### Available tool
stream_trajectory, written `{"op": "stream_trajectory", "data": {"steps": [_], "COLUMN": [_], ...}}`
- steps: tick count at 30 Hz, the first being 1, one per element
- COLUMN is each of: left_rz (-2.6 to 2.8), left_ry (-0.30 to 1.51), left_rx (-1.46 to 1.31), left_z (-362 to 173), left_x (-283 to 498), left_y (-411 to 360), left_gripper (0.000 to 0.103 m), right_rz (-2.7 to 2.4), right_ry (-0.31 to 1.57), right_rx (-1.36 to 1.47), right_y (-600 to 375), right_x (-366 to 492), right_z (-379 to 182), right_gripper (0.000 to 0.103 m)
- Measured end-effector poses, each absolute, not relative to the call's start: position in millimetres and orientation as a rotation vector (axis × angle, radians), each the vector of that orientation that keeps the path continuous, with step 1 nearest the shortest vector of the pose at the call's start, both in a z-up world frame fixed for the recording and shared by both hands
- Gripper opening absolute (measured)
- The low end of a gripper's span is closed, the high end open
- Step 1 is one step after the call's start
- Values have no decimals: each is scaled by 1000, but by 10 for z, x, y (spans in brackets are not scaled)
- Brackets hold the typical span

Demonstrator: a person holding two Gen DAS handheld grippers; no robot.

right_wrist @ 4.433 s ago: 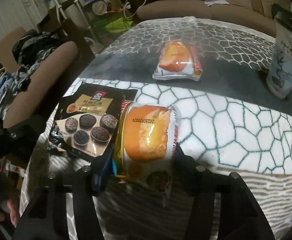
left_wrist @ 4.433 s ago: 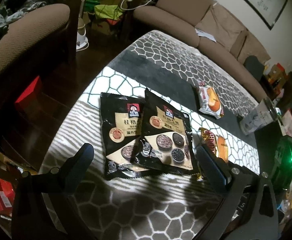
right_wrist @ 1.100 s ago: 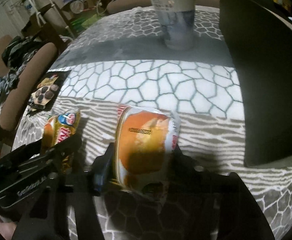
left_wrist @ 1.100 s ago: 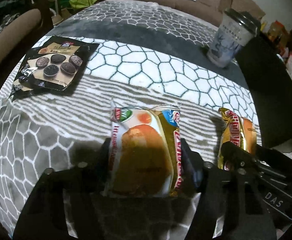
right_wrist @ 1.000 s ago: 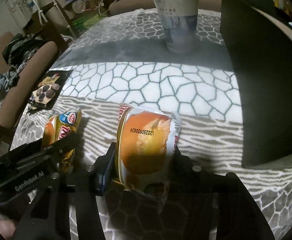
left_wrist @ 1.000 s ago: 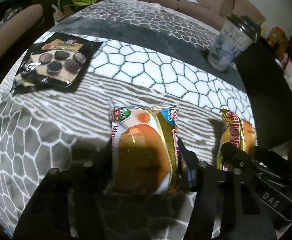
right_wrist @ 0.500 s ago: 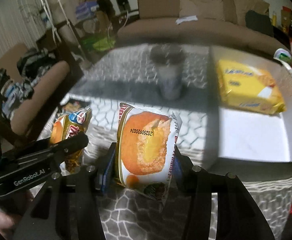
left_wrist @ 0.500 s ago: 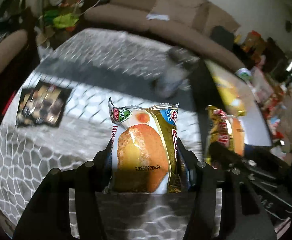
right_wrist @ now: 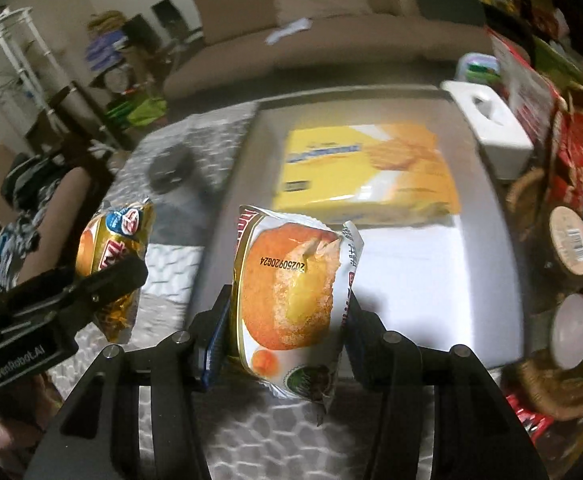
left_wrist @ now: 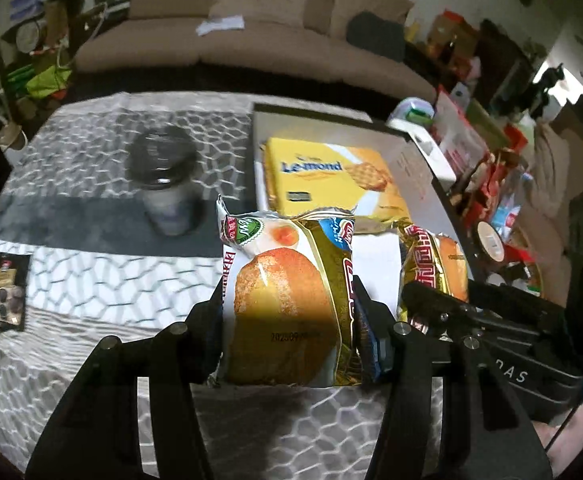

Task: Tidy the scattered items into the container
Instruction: 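Carry both held snack cakes toward the black box, then lower both snack cakes into the box beside the Le-mond pack and open both grippers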

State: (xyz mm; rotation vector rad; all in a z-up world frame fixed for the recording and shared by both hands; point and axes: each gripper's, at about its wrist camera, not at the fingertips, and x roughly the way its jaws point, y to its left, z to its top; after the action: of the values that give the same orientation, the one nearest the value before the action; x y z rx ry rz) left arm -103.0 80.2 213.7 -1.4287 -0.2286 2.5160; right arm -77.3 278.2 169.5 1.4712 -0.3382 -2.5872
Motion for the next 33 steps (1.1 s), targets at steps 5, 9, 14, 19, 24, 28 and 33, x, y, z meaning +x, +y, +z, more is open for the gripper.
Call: {"op": "stream_trajectory", "data": {"steps": [5, 9, 14, 19, 24, 28, 33], "left_rz": [2439, 2414, 2401, 2390, 2381, 2363, 2341], "left_ry": [-227, -235, -204, -191, -183, -173, -167], "left_rx": [-1527, -1576, -1618, -1640, -1655, -1671, -1693], "left_z": [1872, 1681, 1509, 1442, 1414, 1349, 1281], "left_x": [-1367, -1533, -1640, -1698, -1719, -1703, -1696], "left_y": [1244, 1393, 1420, 1425, 1448, 1492, 1551], "left_gripper": [52, 52, 52, 52, 52, 52, 52], "right_rz": [-2529, -2495, -2366, -2255, -2209, -2203, -2195], "right_ry": [-303, -205, -66, 11, 102, 198, 240], "right_rx": [1625, 1731, 1898, 2041, 2130, 2170, 2170], "right_y": [3118, 3235, 3258, 3267, 3254, 3248, 3245], "right_x": [-1060, -1245, -1407, -1449, -1430, -1375, -1299], "right_z": [1436, 1222, 914, 682, 490, 386, 433], "right_gripper": [51, 51, 51, 51, 51, 51, 53]}}
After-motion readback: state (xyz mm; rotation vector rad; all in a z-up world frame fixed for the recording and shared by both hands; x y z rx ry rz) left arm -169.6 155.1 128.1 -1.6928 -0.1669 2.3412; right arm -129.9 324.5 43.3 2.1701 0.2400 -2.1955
